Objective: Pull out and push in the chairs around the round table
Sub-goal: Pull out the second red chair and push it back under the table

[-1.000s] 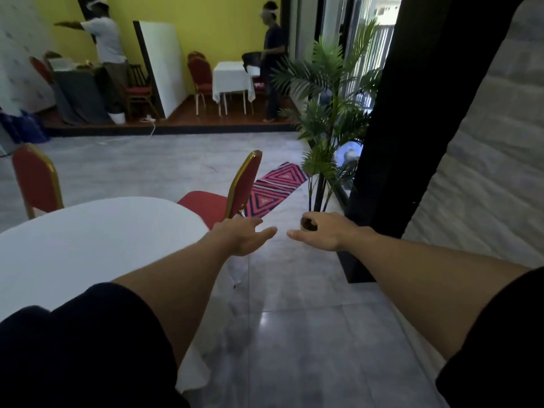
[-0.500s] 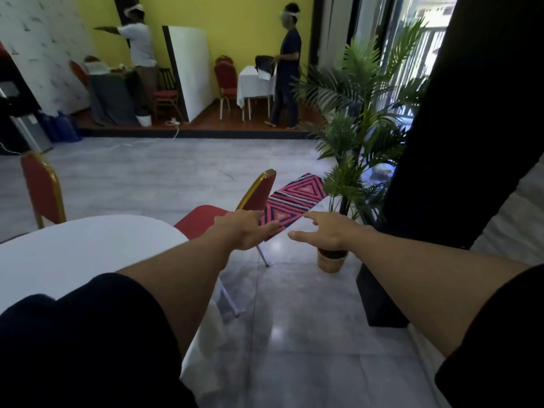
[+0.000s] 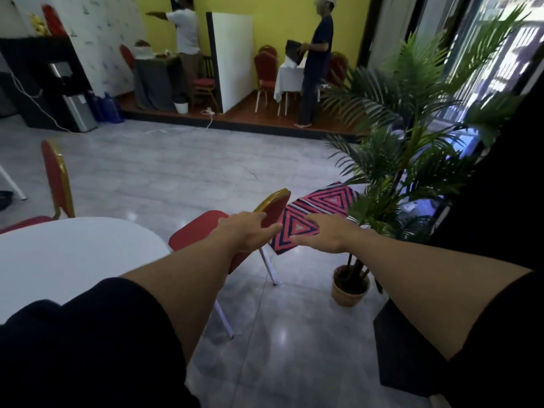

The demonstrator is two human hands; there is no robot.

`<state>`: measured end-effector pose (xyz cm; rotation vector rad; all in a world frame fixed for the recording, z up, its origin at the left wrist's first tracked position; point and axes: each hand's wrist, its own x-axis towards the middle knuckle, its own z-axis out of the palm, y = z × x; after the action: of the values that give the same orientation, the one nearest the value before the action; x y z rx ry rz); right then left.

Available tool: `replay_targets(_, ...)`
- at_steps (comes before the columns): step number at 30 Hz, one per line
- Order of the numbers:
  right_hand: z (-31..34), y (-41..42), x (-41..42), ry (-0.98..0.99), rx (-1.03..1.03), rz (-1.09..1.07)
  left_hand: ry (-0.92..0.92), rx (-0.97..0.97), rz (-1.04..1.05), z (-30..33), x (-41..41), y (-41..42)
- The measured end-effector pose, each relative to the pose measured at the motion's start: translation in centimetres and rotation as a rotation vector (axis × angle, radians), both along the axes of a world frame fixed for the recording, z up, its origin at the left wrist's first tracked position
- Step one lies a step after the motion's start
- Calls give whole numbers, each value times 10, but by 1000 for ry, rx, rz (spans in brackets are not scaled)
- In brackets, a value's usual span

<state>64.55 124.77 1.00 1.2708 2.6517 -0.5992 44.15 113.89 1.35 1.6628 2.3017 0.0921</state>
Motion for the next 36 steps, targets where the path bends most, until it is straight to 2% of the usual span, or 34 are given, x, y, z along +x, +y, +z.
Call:
replay_targets(12, -16, 162, -88, 45, -56, 21, -49, -91, 42, -15, -76, 147)
replay_targets(16, -20, 204, -119, 26, -63, 80, -133, -108, 59, -17, -94, 185)
replay_targets(25, -64, 264, -184, -100, -144, 230, -314, -263, 98, -83, -131, 233)
replay_targets(30, -103, 288, -203, -172, -135, 360, -364, -296, 203, -119, -137, 238)
replay_targets(36, -133, 329, -225, -256, -63, 636, -483, -295, 370, -147, -123, 247)
